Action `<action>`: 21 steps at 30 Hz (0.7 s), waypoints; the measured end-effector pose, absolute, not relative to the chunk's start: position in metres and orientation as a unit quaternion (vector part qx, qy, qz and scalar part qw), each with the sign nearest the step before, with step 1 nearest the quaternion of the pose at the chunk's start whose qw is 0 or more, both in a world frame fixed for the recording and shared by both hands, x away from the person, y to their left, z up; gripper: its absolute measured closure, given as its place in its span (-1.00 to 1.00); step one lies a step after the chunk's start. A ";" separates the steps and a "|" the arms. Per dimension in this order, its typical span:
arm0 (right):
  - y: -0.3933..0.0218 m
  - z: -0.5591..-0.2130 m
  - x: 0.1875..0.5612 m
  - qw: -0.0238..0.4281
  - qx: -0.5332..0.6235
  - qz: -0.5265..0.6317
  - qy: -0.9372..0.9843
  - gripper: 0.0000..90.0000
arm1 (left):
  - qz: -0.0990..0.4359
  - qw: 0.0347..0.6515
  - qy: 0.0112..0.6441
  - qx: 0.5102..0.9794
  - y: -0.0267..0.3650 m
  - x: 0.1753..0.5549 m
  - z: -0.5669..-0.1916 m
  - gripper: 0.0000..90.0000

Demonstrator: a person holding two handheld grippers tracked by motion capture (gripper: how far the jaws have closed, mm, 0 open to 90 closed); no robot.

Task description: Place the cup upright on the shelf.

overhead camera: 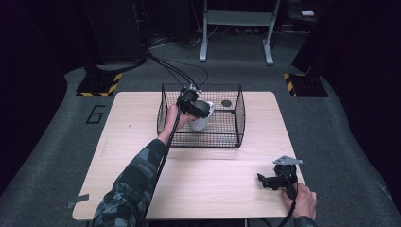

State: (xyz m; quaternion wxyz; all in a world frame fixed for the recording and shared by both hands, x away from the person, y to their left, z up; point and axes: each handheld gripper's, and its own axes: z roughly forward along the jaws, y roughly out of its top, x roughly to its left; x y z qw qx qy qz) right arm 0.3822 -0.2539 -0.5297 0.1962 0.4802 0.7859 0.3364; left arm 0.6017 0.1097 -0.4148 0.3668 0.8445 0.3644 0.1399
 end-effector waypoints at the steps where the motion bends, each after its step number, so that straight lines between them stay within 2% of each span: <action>1: -0.254 -0.530 0.382 0.197 0.480 0.336 0.786 -1.00 | 0.137 0.366 0.363 0.846 0.109 0.602 -0.415 -0.87; 21: -0.254 -0.530 0.382 0.197 0.480 0.336 0.786 -1.00 | 0.115 0.334 0.372 0.859 0.111 0.607 -0.429 -0.87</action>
